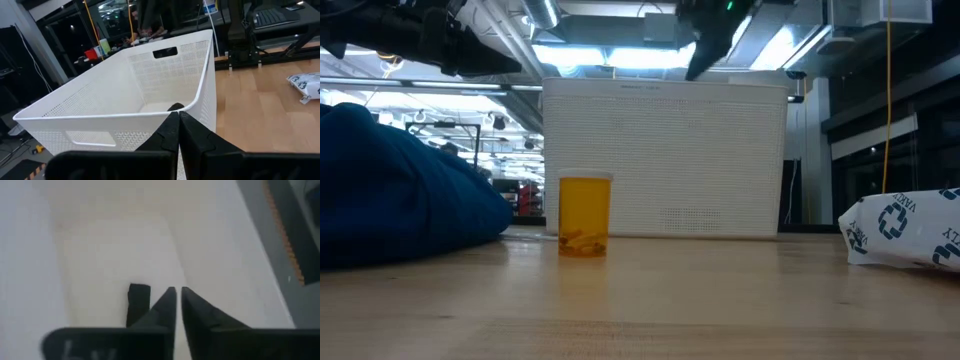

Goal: Pick & place medical supplies in basket/bin
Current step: Put the blue gown into the white bin

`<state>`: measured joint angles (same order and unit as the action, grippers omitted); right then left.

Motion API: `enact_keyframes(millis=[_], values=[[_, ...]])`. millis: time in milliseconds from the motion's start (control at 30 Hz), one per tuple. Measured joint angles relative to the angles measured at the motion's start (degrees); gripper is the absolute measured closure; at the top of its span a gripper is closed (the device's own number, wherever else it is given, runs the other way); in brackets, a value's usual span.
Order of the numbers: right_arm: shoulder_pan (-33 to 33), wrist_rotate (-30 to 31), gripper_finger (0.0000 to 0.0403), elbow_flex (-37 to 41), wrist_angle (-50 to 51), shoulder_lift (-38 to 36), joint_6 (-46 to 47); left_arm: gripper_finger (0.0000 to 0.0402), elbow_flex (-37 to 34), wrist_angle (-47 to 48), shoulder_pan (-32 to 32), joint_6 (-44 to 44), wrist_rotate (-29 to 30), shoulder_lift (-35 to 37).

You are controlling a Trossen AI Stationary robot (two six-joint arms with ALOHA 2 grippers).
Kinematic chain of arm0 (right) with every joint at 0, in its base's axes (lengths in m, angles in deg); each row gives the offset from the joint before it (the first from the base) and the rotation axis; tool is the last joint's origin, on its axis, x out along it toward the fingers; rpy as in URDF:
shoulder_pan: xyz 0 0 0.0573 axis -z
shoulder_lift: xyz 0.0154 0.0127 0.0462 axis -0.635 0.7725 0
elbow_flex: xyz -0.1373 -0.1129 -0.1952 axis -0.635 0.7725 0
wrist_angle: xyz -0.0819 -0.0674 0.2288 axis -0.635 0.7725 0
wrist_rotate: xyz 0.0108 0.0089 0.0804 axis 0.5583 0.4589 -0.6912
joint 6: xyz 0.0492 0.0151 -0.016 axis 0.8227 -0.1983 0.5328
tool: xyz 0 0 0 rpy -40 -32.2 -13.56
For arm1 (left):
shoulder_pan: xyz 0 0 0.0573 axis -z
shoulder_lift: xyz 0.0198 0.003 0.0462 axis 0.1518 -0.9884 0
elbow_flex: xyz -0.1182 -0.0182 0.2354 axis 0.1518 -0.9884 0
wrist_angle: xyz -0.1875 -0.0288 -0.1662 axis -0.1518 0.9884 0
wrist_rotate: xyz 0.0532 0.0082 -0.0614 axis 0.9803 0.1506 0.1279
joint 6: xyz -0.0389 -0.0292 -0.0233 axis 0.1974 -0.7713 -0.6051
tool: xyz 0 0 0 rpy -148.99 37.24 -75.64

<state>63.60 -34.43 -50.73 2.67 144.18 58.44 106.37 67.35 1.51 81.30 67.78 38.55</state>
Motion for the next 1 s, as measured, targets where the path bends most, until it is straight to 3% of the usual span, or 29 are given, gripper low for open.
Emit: enact_keyframes(millis=[133,333,600,800,1000], values=[[-1.7,0.0,0.0395,5.9,-3.6,-6.1,0.8,0.0398,0.0,-0.1,0.0,0.1,0.0,0.0],[-4.5,0.0,0.0400,24.7,-19.3,-18.3,1.3,0.0398,0.7,0.5,0.0,-0.5,-3.2,0.0],[-11.0,-2.1,0.0400,44.5,-40.3,-31.9,3.2,0.0400,10.6,10.9,0.4,-3.9,-5.9,-0.5],[-16.1,-3.8,0.0396,58.8,-58.9,-34.9,4.1,0.0400,19.4,25.7,4.0,-8.2,-0.2,-5.3],[-18.3,-3.7,0.0396,68.4,-70.7,-33.7,2.6,0.0400,30.2,45.5,10.1,-22.5,9.1,-11.5]])
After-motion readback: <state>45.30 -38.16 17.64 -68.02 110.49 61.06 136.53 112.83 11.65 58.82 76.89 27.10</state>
